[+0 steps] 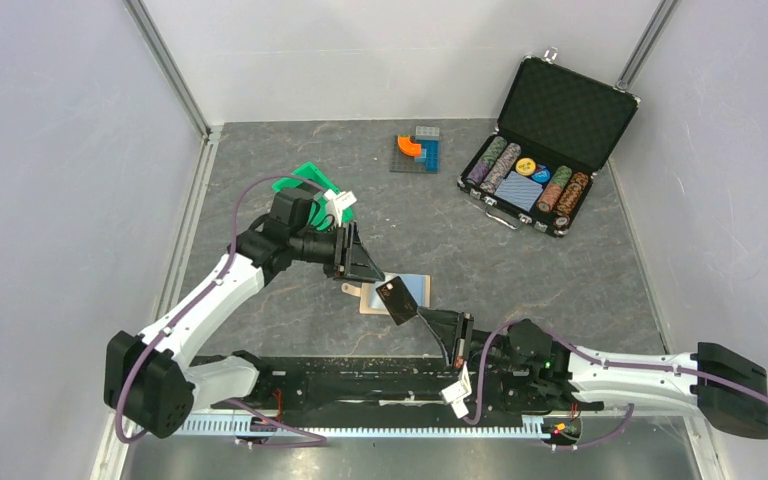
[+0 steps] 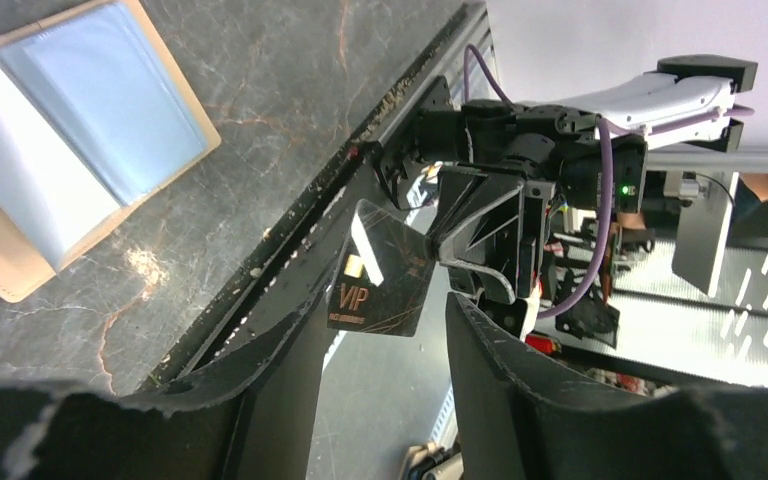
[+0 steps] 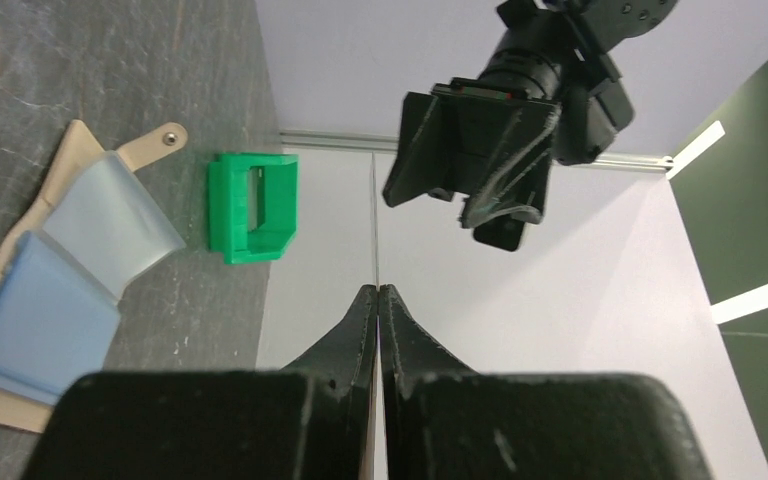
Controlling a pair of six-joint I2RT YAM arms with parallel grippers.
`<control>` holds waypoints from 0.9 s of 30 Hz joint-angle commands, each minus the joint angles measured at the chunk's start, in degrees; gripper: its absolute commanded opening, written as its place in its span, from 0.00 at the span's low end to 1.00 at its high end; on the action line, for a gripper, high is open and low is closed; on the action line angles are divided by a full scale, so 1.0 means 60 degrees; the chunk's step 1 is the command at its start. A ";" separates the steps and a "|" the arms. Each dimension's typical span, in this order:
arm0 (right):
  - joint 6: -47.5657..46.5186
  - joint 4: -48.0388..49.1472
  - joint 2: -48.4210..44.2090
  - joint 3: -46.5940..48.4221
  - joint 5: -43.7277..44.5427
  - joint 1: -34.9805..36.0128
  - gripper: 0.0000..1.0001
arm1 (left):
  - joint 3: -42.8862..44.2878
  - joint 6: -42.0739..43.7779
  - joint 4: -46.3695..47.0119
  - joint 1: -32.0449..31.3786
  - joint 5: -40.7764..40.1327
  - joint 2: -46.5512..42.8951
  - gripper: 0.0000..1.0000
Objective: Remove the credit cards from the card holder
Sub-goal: Pick up the card holder from the center of the board.
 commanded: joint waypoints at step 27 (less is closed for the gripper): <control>0.0049 0.0824 0.0175 0.0073 0.0024 0.0241 0.00 | -0.0459 0.0258 0.1085 -0.0084 0.1797 0.1142 0.34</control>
